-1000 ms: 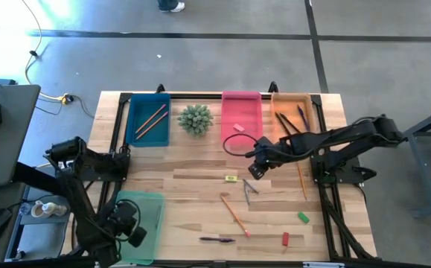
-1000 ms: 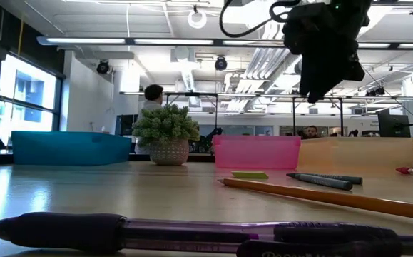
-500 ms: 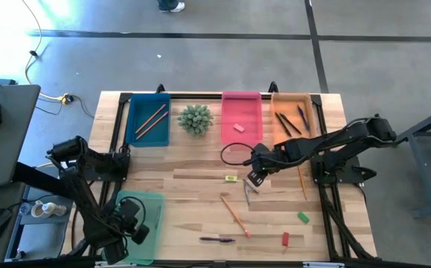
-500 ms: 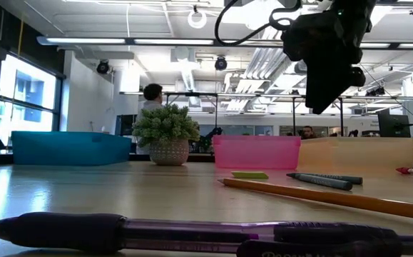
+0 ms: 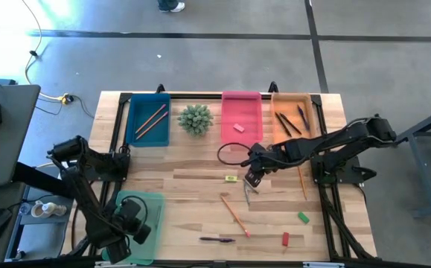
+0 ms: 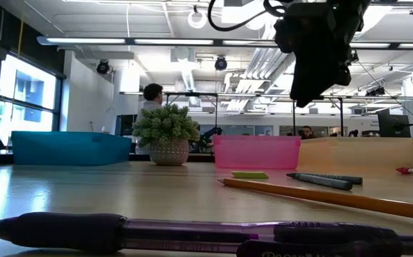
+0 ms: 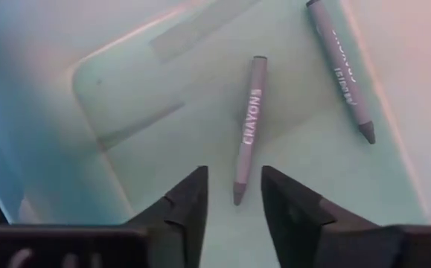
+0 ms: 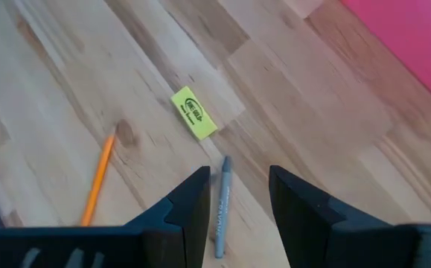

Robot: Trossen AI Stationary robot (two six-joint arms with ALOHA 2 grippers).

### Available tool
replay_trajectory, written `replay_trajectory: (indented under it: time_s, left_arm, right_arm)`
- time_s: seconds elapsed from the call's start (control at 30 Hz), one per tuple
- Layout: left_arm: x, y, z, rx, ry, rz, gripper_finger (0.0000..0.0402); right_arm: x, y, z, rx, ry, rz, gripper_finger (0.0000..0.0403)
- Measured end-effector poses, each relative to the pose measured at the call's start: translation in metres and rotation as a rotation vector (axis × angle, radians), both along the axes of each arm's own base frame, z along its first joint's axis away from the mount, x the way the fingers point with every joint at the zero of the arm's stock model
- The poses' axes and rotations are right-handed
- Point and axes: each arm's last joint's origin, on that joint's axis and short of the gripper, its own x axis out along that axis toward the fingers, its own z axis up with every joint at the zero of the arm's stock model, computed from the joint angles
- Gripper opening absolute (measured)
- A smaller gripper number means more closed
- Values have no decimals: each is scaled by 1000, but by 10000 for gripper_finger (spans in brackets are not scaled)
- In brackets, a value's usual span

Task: Sort crayons/erasers/pens/pencils in bins
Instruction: Put the light green eraser into the pink bin

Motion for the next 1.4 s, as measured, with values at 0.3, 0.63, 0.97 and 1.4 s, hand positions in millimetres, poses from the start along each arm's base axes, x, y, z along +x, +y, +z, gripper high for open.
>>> replay_trajectory:
  time_s: [0.3,0.63,0.97,1.4]
  left_arm:
    - [3,9,35,-87,-134,35,162]
    - [-3,46,85,-69,-408,79,162]
    - [0,109,113,163,-429,90,163]
    - [-8,192,139,256,-302,175,163]
  right_arm:
    - [3,0,2,-89,-22,167,130]
    - [13,-2,8,-212,-124,377,130]
    - [22,-23,18,-205,-184,424,130]
    - [31,-38,46,-360,-238,531,130]
